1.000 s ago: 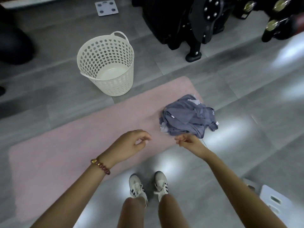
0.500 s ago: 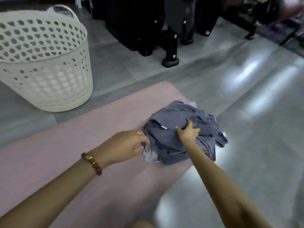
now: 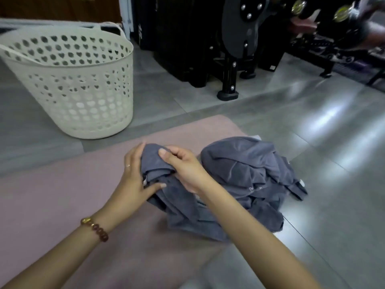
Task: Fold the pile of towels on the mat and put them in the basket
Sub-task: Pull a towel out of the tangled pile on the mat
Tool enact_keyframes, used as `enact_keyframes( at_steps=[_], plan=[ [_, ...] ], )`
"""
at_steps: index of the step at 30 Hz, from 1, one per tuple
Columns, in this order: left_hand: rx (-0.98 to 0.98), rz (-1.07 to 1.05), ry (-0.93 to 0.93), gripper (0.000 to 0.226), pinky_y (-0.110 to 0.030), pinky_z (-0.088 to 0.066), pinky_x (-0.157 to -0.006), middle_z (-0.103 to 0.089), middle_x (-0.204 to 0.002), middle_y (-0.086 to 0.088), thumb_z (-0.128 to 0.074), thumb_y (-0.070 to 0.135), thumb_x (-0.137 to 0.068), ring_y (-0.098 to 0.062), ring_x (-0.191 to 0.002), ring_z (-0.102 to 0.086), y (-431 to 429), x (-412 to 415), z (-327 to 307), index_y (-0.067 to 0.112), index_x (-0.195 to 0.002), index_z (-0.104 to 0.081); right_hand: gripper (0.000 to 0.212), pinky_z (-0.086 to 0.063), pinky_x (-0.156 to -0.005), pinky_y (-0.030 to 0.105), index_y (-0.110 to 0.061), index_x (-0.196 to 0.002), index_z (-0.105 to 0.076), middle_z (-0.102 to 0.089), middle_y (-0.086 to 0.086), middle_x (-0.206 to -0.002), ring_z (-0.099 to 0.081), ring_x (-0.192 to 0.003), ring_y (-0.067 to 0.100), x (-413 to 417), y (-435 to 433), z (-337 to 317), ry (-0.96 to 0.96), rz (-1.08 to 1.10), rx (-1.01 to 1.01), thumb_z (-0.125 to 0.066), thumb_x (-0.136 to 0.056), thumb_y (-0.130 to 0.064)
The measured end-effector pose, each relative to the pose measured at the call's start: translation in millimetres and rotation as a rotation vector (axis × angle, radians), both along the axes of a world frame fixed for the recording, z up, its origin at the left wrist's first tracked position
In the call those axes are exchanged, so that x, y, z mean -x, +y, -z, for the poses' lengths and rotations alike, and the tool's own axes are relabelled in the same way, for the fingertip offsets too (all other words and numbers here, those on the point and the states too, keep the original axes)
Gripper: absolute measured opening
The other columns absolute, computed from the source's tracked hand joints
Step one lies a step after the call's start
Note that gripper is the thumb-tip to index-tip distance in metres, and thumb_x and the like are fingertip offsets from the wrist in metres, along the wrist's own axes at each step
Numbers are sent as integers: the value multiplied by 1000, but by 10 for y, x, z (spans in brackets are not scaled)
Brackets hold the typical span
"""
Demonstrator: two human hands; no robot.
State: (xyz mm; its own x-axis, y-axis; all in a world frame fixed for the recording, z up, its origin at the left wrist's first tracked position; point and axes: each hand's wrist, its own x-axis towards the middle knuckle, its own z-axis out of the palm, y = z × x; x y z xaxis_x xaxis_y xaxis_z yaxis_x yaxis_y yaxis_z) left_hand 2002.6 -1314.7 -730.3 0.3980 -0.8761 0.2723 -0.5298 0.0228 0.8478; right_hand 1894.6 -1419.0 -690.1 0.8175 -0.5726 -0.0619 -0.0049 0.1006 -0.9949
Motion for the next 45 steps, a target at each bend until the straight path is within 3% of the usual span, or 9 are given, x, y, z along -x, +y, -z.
enact_keyframes(
  at_steps=[7, 12, 16, 21, 27, 34, 37, 41, 45],
  plan=[
    [211, -276, 477, 47, -37, -50, -95, -64, -119, -10, -67, 18, -85, -18, -108, -62, 474, -501, -660, 4, -127, -50, 97, -33, -109, 28, -39, -144, -20, -35, -8, -145, -36, -133, 8, -176, 44, -109, 179, -370, 222, -75, -66, -57],
    [425, -554, 495, 51, -21, -53, -78, -64, -116, -6, -70, 18, -84, -12, -100, -66, 802, -1046, -1253, 5, -129, -48, 9, -42, -62, 6, -20, -89, -58, -61, -8, -88, -57, -77, 2, -61, 341, 287, 636, -582, 332, -66, -87, -24],
    [350, -657, 317, 64, -20, -49, -87, -55, -129, -4, -74, 20, -80, -12, -111, -58, 968, -1480, -1330, 11, -134, -40, 17, -53, -80, 26, -24, -112, -55, -67, -6, -105, -64, -98, 10, -391, 494, 163, 457, -512, -25, -50, -97, -20],
    [95, -627, 62, 88, -18, -33, -97, -29, -151, -1, -68, 28, -83, -15, -135, -33, 1318, -2021, -1091, 18, -150, -12, 32, -51, -92, 32, -15, -119, -58, -68, 1, -113, -64, -104, 16, -1138, 576, -227, 355, -503, -150, -40, -99, -33],
    [-594, -555, 42, 112, -42, -5, -116, 22, -154, -12, -62, 64, -74, -28, -144, 13, 1762, -2013, 225, 28, -148, 14, 34, -45, -58, 27, -7, -128, -45, -61, 14, -112, -59, -71, 25, -1732, 281, 484, 914, -437, 675, -33, -102, -24],
    [-1026, -508, 36, 82, -38, -30, -108, -18, -141, -14, -70, 38, -76, -33, -132, -26, 2449, -958, 1819, 11, -138, -23, 16, -42, -54, 21, -14, -105, -48, -59, 3, -81, -52, -62, 12, -1032, 926, 1675, 853, -545, 381, -50, -95, -27],
    [-1193, -492, -173, 65, -38, -29, -104, -30, -135, -8, -64, 39, -80, -28, -128, -32, 2682, -886, 1905, 17, -132, -32, 73, -48, -66, 16, -18, -138, -18, -52, 3, -110, -55, -87, 12, -796, 1333, 2098, 817, -683, 233, -67, -85, -31],
    [-834, -498, 164, 31, -28, -38, -83, -56, -97, 1, -62, 43, -73, -22, -105, -53, 2791, -1004, 1774, 23, -93, -53, 94, -41, -104, 41, -17, -141, -15, -31, 8, -140, -40, -127, 25, -849, 1827, 2435, 618, -551, 241, -78, -72, -24],
    [-344, -445, 497, 22, -13, -46, -71, -62, -89, 4, -68, 28, -79, -1, -81, -59, 2653, -979, 1362, 15, -91, -55, 28, -45, -65, 14, -18, -91, -47, -53, 2, -86, -53, -72, 7, -977, 1920, 2201, 543, -305, 84, -60, -83, 6]
  ],
)
